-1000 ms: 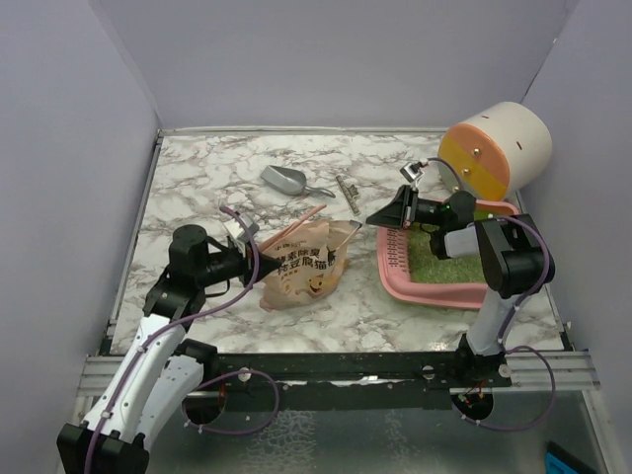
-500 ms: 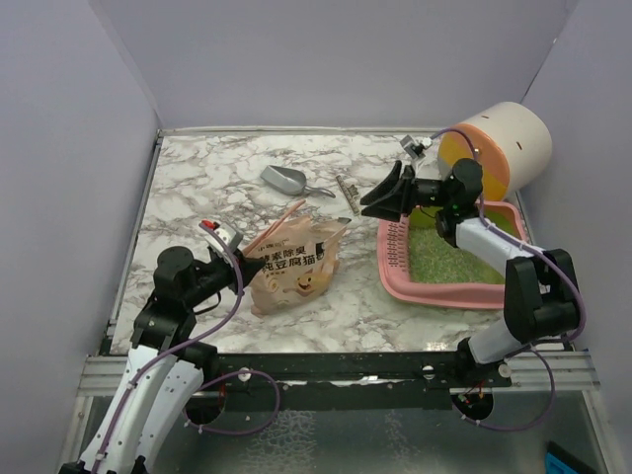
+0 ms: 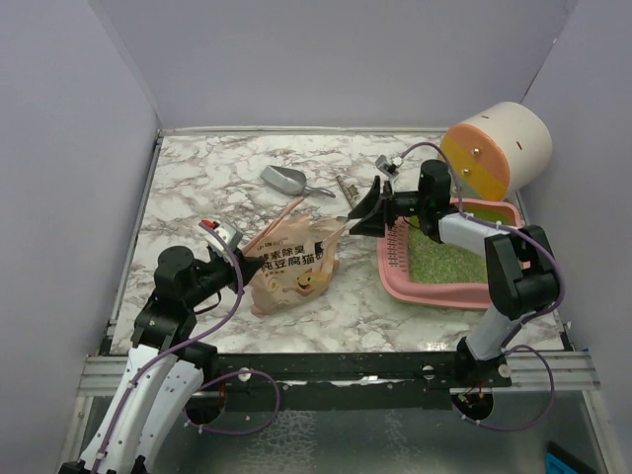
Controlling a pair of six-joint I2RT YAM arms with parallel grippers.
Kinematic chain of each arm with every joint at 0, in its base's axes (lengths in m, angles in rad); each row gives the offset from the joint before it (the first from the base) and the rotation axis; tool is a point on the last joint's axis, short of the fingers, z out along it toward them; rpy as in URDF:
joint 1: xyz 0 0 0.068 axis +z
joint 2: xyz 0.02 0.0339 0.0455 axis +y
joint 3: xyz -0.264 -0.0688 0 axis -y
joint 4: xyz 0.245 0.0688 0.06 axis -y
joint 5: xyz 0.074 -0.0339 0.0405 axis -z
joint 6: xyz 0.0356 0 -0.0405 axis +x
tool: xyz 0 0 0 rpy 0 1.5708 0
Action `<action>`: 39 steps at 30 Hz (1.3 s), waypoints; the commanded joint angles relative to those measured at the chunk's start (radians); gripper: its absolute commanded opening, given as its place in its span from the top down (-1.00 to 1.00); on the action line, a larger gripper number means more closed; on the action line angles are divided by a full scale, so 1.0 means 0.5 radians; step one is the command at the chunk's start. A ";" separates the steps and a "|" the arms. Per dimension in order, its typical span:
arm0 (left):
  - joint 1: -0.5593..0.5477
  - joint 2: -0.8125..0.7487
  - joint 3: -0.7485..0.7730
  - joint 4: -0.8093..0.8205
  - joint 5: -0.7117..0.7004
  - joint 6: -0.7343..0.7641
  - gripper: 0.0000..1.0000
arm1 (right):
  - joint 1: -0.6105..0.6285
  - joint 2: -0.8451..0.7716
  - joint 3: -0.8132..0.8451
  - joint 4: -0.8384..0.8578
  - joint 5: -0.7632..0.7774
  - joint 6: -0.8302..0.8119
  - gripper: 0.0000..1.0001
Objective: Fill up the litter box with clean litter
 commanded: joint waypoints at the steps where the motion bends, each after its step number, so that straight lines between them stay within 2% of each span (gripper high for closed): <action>1: 0.014 -0.031 0.010 0.151 -0.056 -0.022 1.00 | 0.017 0.081 0.040 0.305 -0.195 0.008 -0.34; 5: 0.014 -0.030 0.007 0.162 -0.047 -0.025 1.00 | 0.098 0.170 0.070 0.482 -0.300 0.082 -0.34; 10: 0.013 -0.037 0.005 0.181 -0.042 -0.030 1.00 | 0.228 0.240 0.163 0.286 -0.307 -0.132 -0.32; 12: 0.014 -0.044 0.003 0.186 -0.044 -0.034 1.00 | 0.260 0.291 0.174 0.450 -0.316 -0.059 -0.29; 13: 0.012 -0.047 0.004 0.186 -0.047 -0.032 1.00 | 0.265 0.318 0.168 0.589 -0.322 0.080 -0.23; 15: 0.013 -0.059 0.003 0.196 -0.059 -0.026 1.00 | 0.266 0.357 0.124 1.032 -0.331 0.394 0.00; 16: 0.014 -0.062 -0.002 0.208 -0.065 -0.022 1.00 | 0.266 0.384 0.113 1.242 -0.356 0.570 0.20; 18: 0.014 -0.054 -0.005 0.233 -0.077 -0.020 1.00 | 0.261 0.454 0.132 1.556 -0.412 0.882 0.89; 19: 0.014 -0.041 -0.005 0.250 -0.082 -0.012 1.00 | 0.252 0.485 0.151 1.626 -0.422 0.991 0.97; 22: 0.014 0.034 0.023 0.287 -0.141 0.027 1.00 | 0.202 0.487 0.138 1.677 -0.350 1.122 0.98; 25: 0.012 0.175 0.137 0.311 -0.239 0.102 1.00 | 0.165 0.345 0.029 1.425 -0.232 0.900 0.98; 28: 0.014 0.369 0.289 0.341 -0.307 0.172 1.00 | 0.164 0.143 0.030 0.746 -0.101 0.392 0.98; 30: 0.012 0.489 0.390 0.367 -0.319 0.219 1.00 | 0.161 0.049 0.060 0.412 -0.039 0.192 0.98; 34: 0.014 0.677 0.520 0.405 -0.282 0.344 1.00 | 0.163 -0.041 0.071 0.289 -0.013 0.159 0.98; 39: 0.027 0.903 0.646 0.235 -0.234 0.446 1.00 | 0.164 -0.120 0.091 0.024 0.059 0.029 0.98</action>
